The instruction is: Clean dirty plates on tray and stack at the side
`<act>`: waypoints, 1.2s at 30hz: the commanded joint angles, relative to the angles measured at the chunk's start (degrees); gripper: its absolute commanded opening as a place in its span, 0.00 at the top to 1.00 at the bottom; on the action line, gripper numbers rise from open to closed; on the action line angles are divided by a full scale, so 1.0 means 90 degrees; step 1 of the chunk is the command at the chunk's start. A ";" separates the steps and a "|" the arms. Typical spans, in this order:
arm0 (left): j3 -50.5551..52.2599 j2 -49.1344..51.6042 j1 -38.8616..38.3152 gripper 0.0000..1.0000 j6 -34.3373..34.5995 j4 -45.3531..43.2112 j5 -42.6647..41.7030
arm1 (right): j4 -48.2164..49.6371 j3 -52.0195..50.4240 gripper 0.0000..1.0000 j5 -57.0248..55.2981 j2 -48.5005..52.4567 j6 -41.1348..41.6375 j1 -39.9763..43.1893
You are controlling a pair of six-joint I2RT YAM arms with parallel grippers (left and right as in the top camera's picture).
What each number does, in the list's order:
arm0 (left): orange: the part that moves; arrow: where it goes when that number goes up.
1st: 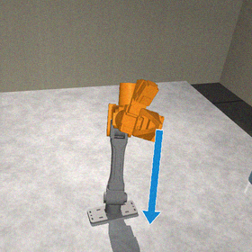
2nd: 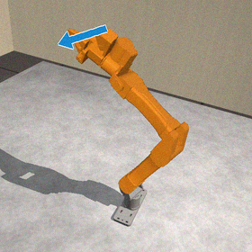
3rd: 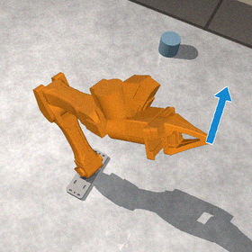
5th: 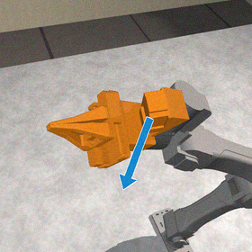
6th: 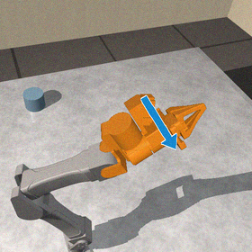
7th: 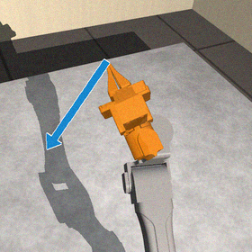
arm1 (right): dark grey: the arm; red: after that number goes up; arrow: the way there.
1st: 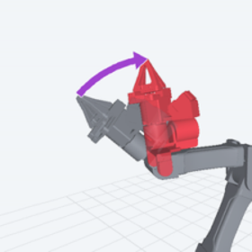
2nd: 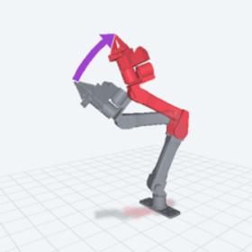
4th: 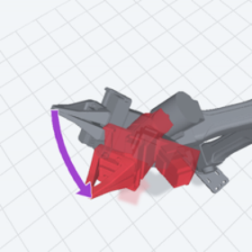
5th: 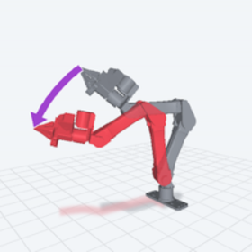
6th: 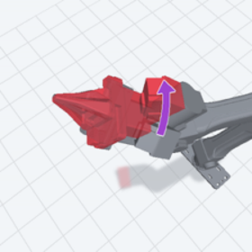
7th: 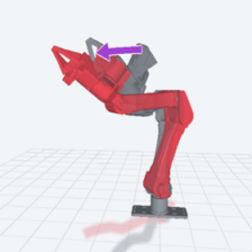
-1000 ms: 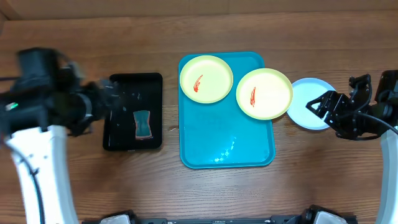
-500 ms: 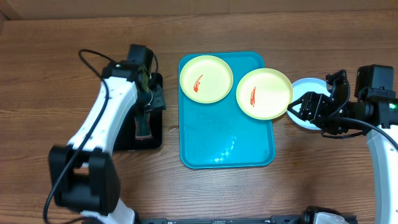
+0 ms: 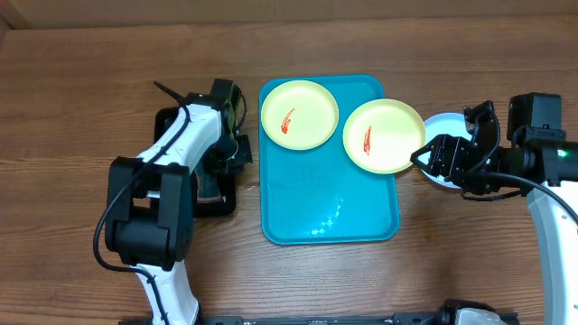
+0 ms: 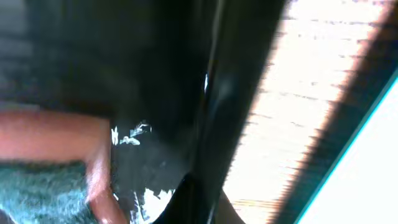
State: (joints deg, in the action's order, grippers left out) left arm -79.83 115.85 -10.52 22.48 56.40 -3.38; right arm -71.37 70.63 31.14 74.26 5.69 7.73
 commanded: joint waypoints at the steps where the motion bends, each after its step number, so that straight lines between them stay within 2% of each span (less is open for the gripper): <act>1: 0.0007 0.0056 -0.0029 0.96 0.0024 -0.0019 -0.0078 | 0.0034 0.0075 0.23 0.0056 -0.0036 -0.0090 -0.0036; 20: 0.0007 0.0056 -0.0806 0.96 -0.0175 -0.0279 -0.0078 | -0.0007 0.0075 0.24 0.0056 -0.0036 -0.0090 -0.0036; 30: 0.0007 0.0056 -0.0811 0.96 -0.0993 -0.0204 -0.0136 | -0.0039 0.0075 0.24 0.0056 -0.0036 -0.0090 -0.0036; 36: -0.0061 0.0056 -0.0811 0.96 -0.1149 0.0002 -0.0129 | -0.0032 0.0075 0.24 0.0056 -0.0036 -0.0090 -0.0036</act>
State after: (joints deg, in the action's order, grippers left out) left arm -79.85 115.85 -17.52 15.73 55.70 -2.76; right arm -71.68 70.63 31.11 74.26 5.69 7.73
